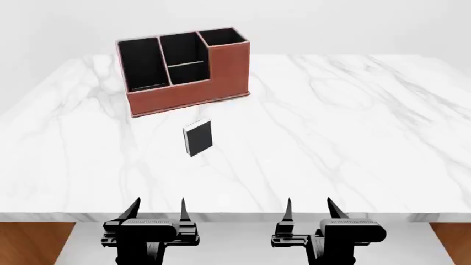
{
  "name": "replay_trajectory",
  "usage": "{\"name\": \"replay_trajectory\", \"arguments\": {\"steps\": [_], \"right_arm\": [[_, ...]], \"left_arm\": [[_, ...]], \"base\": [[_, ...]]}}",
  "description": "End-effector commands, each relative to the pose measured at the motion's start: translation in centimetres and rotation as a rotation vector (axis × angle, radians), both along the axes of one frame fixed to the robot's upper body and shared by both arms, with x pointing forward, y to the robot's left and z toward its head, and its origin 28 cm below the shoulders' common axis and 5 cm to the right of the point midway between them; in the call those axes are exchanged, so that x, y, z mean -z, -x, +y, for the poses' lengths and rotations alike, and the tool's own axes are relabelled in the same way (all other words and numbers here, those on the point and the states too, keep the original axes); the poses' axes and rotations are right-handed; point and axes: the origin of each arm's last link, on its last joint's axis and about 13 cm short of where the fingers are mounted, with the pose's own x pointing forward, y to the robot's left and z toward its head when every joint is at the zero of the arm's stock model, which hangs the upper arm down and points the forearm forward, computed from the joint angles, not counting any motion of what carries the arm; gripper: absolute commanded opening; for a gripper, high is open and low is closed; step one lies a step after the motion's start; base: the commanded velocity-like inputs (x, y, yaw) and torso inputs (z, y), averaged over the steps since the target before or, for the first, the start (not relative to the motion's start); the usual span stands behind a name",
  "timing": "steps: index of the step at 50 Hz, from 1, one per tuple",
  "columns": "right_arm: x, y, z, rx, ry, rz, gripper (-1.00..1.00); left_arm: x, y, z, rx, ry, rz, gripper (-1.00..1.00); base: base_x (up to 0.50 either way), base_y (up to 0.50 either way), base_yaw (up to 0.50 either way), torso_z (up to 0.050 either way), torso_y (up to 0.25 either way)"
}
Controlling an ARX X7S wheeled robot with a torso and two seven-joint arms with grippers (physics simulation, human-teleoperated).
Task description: Pick up the book and place it in the left compartment of the caddy.
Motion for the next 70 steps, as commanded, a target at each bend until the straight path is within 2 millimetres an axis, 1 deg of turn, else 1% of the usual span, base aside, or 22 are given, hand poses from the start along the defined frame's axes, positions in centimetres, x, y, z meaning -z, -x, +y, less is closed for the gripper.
{"name": "replay_trajectory", "arguments": {"steps": [1,6,9,11,12,18,19,24,25,65,70], "right_arm": [[-0.01,0.04,0.04,0.0,0.003,-0.002,1.0],[0.0,0.06,0.02,0.001,0.003,-0.003,1.0],[-0.02,0.1,0.01,-0.001,0.0,-0.003,1.0],[-0.08,0.15,0.03,-0.002,0.0,-0.006,1.0],[-0.11,0.15,0.03,-0.003,-0.001,-0.006,1.0],[-0.11,0.05,-0.06,-0.002,-0.005,0.002,1.0],[0.05,0.01,0.06,0.017,0.058,0.007,1.0],[-0.16,0.0,-0.06,0.011,0.021,0.008,1.0],[-0.05,0.02,0.05,0.016,0.064,0.002,1.0],[-0.03,0.12,0.12,0.014,0.053,-0.022,1.0],[-0.13,0.11,0.03,0.02,0.033,-0.017,1.0]], "left_arm": [[-0.04,0.05,0.03,0.002,0.005,-0.004,1.0],[-0.14,0.23,-0.02,0.0,-0.005,-0.018,1.0],[0.06,0.01,-0.02,-0.025,-0.032,0.017,1.0],[-0.05,0.15,-0.06,-0.014,-0.026,-0.001,1.0],[-0.14,0.17,0.01,-0.003,0.005,-0.014,1.0],[-0.15,0.18,0.05,-0.01,0.002,-0.018,1.0],[-0.15,0.15,0.05,-0.011,0.004,-0.018,1.0],[-0.14,0.17,0.05,-0.012,0.002,-0.021,1.0],[-0.15,0.18,0.04,-0.011,0.004,-0.022,1.0],[-0.1,0.12,0.04,-0.016,0.001,-0.023,1.0],[-0.08,0.1,0.03,-0.019,-0.001,-0.018,1.0]], "base": [[0.0,0.0,0.0,0.0,0.0],[0.0,0.0,0.0,0.0,0.0],[0.0,0.0,0.0,0.0,0.0],[0.0,0.0,0.0,0.0,0.0],[0.0,0.0,0.0,0.0,0.0],[0.0,0.0,0.0,0.0,0.0],[0.0,0.0,0.0,0.0,0.0],[0.0,0.06,0.0,0.0,0.0],[0.0,0.5,0.0,0.0,0.0],[0.0,0.5,0.0,0.0,0.0],[0.0,0.03,0.0,0.0,0.0]]}}
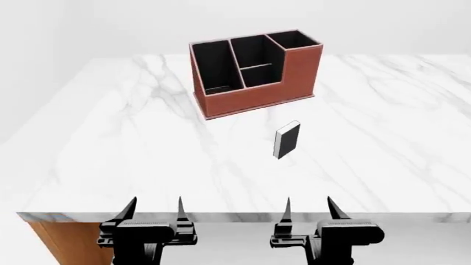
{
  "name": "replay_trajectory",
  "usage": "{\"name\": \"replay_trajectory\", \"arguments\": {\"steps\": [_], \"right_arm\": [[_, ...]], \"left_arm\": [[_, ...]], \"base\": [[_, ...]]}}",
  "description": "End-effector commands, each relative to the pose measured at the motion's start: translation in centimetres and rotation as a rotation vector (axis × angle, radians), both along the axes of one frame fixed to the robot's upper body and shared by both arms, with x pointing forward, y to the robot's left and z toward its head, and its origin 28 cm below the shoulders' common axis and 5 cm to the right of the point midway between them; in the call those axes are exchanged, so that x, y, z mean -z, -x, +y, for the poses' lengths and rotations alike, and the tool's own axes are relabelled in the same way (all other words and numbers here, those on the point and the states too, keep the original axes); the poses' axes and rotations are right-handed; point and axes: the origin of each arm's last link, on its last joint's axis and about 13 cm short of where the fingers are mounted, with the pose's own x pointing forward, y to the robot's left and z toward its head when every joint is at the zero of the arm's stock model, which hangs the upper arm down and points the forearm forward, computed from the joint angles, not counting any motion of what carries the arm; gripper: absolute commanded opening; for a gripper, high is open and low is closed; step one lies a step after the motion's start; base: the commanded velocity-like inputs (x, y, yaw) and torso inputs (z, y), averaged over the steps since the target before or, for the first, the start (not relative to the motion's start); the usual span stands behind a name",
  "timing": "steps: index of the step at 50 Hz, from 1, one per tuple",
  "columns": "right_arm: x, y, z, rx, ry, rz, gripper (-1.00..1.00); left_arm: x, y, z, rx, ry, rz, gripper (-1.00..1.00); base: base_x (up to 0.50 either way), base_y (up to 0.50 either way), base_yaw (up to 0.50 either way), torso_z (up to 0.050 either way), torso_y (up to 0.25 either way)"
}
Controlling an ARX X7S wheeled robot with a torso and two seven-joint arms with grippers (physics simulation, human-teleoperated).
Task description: Pick up the book and place it in the left compartment of the caddy.
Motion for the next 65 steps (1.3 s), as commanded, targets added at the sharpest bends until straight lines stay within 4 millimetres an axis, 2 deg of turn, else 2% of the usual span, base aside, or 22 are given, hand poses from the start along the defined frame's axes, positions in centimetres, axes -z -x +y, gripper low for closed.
{"name": "replay_trajectory", "arguments": {"steps": [1,3,4,5,6,7,8,9,10,11,13,14,17,20,22,25,27,37,39,40,65], "right_arm": [[-0.1,-0.1,-0.2,0.021,0.017,0.021,1.0],[-1.0,-0.4,-0.2,0.037,-0.049,0.098,1.0],[-2.4,-0.4,0.0,-0.003,-0.057,0.094,1.0],[-4.1,-0.4,0.2,-0.027,-0.012,0.065,1.0],[-5.3,-0.7,0.2,-0.013,-0.011,0.073,1.0],[-7.8,-1.3,0.3,0.017,0.0,0.055,1.0],[-11.3,-1.3,0.6,-0.078,-0.007,-0.009,1.0],[-14.0,-1.5,0.9,-0.05,0.098,-0.065,1.0],[-15.1,-1.3,0.9,-0.062,0.087,-0.033,1.0],[-17.3,-1.2,1.0,-0.113,0.021,-0.052,1.0],[-19.8,-1.3,1.1,-0.098,0.076,-0.082,1.0],[-22.1,-1.4,1.2,-0.121,0.059,-0.106,1.0],[-24.1,-1.5,1.2,-0.126,0.063,-0.143,1.0],[-24.3,-1.7,1.3,-0.12,0.067,-0.135,1.0],[-24.0,-1.8,1.1,-0.171,-0.019,-0.104,1.0],[-23.9,-1.9,1.0,-0.051,0.065,-0.148,1.0],[-23.7,-2.0,1.0,-0.103,0.029,-0.115,1.0],[-23.7,-2.2,1.0,-0.084,0.053,-0.119,1.0],[-23.6,-2.2,1.1,-0.127,0.025,-0.063,1.0],[-23.7,-2.2,1.0,-0.141,-0.011,-0.092,1.0],[-23.2,-2.4,1.1,-0.135,0.017,-0.075,1.0]], "left_arm": [[0.0,0.0,-0.1,-0.002,0.004,0.013,1.0],[-0.3,-0.1,-0.2,0.009,-0.028,0.066,1.0],[-1.2,-0.3,-0.2,-0.012,0.015,0.078,1.0],[-2.8,-0.3,-0.2,0.016,0.041,0.067,1.0],[-4.0,-0.5,-0.2,-0.017,-0.01,0.045,1.0],[-6.2,-0.8,-0.1,-0.032,-0.05,0.016,1.0],[-9.6,-1.1,0.0,-0.018,-0.006,-0.041,1.0],[-11.9,-1.4,0.2,-0.038,-0.057,-0.058,1.0],[-13.2,-1.7,0.4,-0.08,-0.112,-0.062,1.0],[-15.3,-1.8,0.5,-0.052,-0.086,-0.109,1.0],[-17.4,-2.1,0.8,-0.072,-0.103,-0.088,1.0],[-19.5,-2.2,1.0,-0.066,-0.092,-0.135,1.0],[-20.9,-2.2,1.2,-0.086,-0.135,-0.168,1.0],[-20.6,-2.3,1.5,-0.099,-0.124,-0.156,1.0],[-20.1,-2.3,1.5,-0.103,-0.126,-0.151,1.0],[-19.9,-2.3,1.5,-0.103,-0.129,-0.146,1.0],[-19.9,-2.4,1.6,-0.103,-0.126,-0.145,1.0],[-19.9,-2.7,1.6,-0.1,-0.127,-0.145,1.0],[-19.8,-2.8,1.6,-0.101,-0.128,-0.143,1.0],[-19.7,-2.7,1.6,-0.103,-0.134,-0.144,1.0],[-19.0,-2.9,1.8,-0.117,-0.141,-0.144,1.0]], "base": [[0.0,0.0,0.0,0.0,0.0],[0.0,0.0,0.0,0.0,0.0],[0.0,0.0,0.0,0.0,0.0],[0.0,0.0,0.0,0.0,0.0],[0.0,0.0,0.0,0.0,0.0],[0.0,0.0,0.0,0.0,0.0],[0.0,0.0,0.0,0.0,0.0],[0.0,0.0,0.0,0.0,0.0],[0.0,0.0,0.0,0.0,0.0],[0.0,0.0,0.0,0.0,0.0],[0.0,0.0,0.0,0.0,0.0],[0.0,0.0,0.0,0.0,0.0],[0.0,0.0,0.0,0.0,0.0],[0.0,0.0,0.0,0.0,0.0],[0.0,0.0,0.0,0.0,0.0],[0.0,0.17,0.0,0.0,0.0],[0.0,0.5,0.0,0.0,0.0],[0.0,0.15,0.0,0.0,0.0],[0.0,0.0,0.0,0.0,0.0],[0.1,0.0,0.0,0.0,0.0],[0.5,0.0,0.0,0.0,0.001]]}}
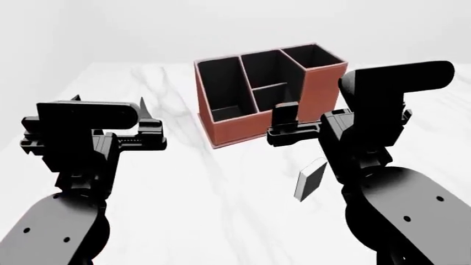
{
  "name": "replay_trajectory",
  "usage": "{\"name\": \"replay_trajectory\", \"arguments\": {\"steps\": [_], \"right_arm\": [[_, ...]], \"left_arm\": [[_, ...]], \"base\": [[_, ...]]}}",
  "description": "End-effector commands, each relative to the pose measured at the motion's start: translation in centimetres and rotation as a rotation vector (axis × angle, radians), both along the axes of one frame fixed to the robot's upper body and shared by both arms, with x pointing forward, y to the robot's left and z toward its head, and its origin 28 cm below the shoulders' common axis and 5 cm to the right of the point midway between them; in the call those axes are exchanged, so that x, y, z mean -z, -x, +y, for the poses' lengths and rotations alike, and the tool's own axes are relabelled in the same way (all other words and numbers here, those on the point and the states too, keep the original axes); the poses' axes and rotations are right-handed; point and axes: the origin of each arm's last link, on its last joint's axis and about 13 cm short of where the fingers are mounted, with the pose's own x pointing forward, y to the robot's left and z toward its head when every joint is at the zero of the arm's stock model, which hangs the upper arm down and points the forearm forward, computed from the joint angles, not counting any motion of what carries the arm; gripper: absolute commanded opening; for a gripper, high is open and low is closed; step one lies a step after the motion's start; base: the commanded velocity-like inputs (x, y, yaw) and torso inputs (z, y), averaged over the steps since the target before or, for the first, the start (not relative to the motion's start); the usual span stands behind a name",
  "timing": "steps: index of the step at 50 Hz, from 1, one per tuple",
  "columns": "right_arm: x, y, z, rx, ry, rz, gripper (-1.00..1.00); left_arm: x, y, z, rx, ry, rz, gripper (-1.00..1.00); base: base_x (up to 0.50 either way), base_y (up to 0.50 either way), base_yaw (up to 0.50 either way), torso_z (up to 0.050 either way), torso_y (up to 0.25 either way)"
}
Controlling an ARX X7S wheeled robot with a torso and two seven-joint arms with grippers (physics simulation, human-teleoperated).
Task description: Pick up the book and place it in the left compartment of the caddy.
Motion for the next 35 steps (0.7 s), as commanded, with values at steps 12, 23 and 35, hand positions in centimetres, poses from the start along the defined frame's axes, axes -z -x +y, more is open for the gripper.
{"name": "replay_trajectory", "arguments": {"steps": [12,23,35], "right_arm": [[0.04,-0.05,0.04,-0.007,0.004,0.002,1.0],[0.23,-0.11,0.13,-0.008,0.005,0.007,1.0],[0.28,-0.15,0.15,-0.009,0.006,0.01,1.0]], "left_arm": [[0.21,-0.08,0.04,-0.01,-0.007,-0.007,1.0],[0.33,-0.11,0.11,-0.01,-0.008,-0.003,1.0],[0.33,-0.11,0.12,-0.01,-0.007,-0.003,1.0]], "base": [[0.5,0.0,0.0,0.0,0.001],[0.5,0.0,0.0,0.0,0.002],[0.5,0.0,0.0,0.0,0.001]]}}
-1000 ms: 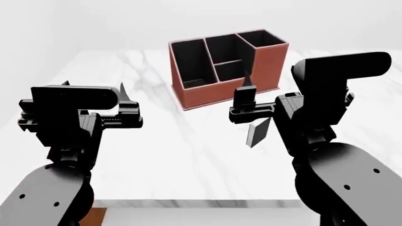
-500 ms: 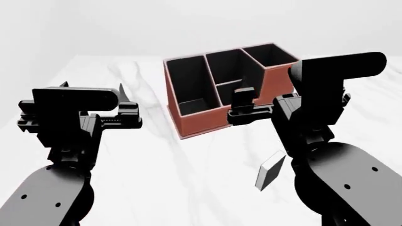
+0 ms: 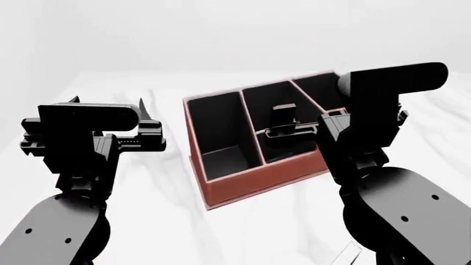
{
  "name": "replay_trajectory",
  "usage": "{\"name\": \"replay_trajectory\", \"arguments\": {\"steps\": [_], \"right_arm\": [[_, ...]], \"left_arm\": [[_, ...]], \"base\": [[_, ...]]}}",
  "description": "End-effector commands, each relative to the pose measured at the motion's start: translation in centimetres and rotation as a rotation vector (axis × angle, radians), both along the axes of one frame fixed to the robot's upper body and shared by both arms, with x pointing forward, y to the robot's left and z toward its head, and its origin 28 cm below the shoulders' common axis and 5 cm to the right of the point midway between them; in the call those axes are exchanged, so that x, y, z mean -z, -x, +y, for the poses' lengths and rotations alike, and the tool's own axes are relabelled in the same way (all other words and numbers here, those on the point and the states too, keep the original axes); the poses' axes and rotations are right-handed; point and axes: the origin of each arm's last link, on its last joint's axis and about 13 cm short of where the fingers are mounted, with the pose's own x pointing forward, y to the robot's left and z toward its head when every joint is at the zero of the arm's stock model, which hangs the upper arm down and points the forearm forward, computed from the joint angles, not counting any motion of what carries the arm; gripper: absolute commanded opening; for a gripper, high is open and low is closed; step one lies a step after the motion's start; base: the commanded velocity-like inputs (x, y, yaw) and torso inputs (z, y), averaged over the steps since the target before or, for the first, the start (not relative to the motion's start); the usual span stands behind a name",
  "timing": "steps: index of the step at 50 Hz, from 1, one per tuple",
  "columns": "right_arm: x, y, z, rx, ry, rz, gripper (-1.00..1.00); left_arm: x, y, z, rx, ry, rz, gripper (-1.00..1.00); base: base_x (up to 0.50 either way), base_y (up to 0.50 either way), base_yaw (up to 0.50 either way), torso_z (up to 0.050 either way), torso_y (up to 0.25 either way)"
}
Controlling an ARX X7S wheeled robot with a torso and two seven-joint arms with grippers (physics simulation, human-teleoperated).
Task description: Pick up the book and place it in the left compartment of the caddy.
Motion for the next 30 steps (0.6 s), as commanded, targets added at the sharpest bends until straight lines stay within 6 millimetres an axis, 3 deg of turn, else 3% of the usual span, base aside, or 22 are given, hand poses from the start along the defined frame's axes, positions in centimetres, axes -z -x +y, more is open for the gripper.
{"name": "replay_trajectory", "arguments": {"steps": [1,13,19,27,30], "right_arm": [[0.07,-0.09,0.0,0.001,0.003,0.002,1.0],[0.09,-0.14,0.06,0.012,0.006,0.002,1.0],[0.15,-0.24,0.07,0.039,0.048,-0.011,1.0],[0.07,-0.41,0.12,0.035,0.031,-0.014,1.0],[0.06,-0.49,0.1,0.043,0.032,0.004,1.0]], "left_arm": [[0.02,-0.01,0.03,-0.001,0.0,-0.001,1.0],[0.13,0.03,0.06,-0.002,0.002,0.0,1.0],[0.23,-0.01,0.07,-0.002,0.004,0.002,1.0],[0.15,-0.03,0.11,-0.004,0.004,0.0,1.0],[0.16,-0.05,0.1,-0.003,0.005,0.001,1.0]], "base": [[0.5,0.0,0.0,0.0,0.01],[0.5,0.0,0.0,0.0,0.001],[0.0,0.02,0.0,0.0,0.002],[0.0,0.5,0.0,0.0,0.0],[0.0,0.01,0.0,0.0,0.0]]}}
